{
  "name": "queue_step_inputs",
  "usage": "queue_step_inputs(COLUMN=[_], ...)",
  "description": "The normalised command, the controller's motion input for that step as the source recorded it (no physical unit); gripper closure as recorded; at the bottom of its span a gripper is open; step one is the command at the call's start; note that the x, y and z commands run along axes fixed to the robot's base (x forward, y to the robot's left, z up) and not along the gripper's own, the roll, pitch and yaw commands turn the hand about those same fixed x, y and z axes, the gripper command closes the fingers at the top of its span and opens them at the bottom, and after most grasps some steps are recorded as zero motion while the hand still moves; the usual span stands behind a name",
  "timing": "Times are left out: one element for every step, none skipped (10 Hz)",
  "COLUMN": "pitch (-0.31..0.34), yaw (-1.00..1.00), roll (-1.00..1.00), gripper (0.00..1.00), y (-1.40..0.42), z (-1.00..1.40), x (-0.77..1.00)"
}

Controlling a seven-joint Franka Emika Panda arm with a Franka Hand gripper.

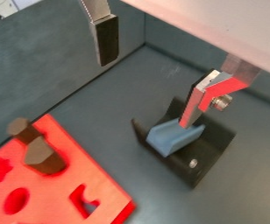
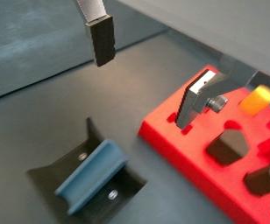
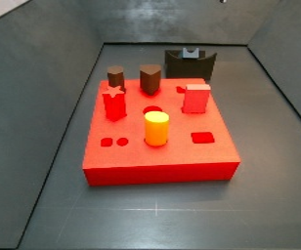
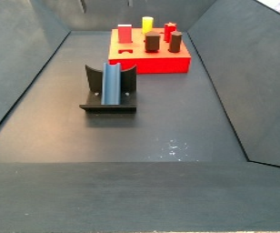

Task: Pick up the arch object. Move up. Place the arch object on the fixture. Regrasp the arch object. Move to above the board. Insert the arch object.
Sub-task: Regrasp the arch object.

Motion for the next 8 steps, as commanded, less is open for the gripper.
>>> queue_step_inputs(pitch=[-0.017, -0.021, -0.028, -0.029, -0.026, -0.023, -0.017, -0.010], yaw=[0.01, 0.01, 0.02, 0.02, 0.02, 0.02, 0.02, 0.02], roll=[1.00, 1.00, 1.00, 1.00, 1.00, 1.00, 1.00, 1.00], gripper=[0.00, 0.00, 0.00, 0.00, 0.00, 0.00, 0.00, 0.00], y=[-0.02, -0.02, -0.02, -0.02, -0.02, -0.02, -0.02, -0.02], z=[0.00, 0.00, 0.01, 0.00, 0.01, 0.01, 0.01, -0.01], x=[-0.03, -0.03, -0.02, -0.03, -0.02, -0.02, 0.00, 0.01])
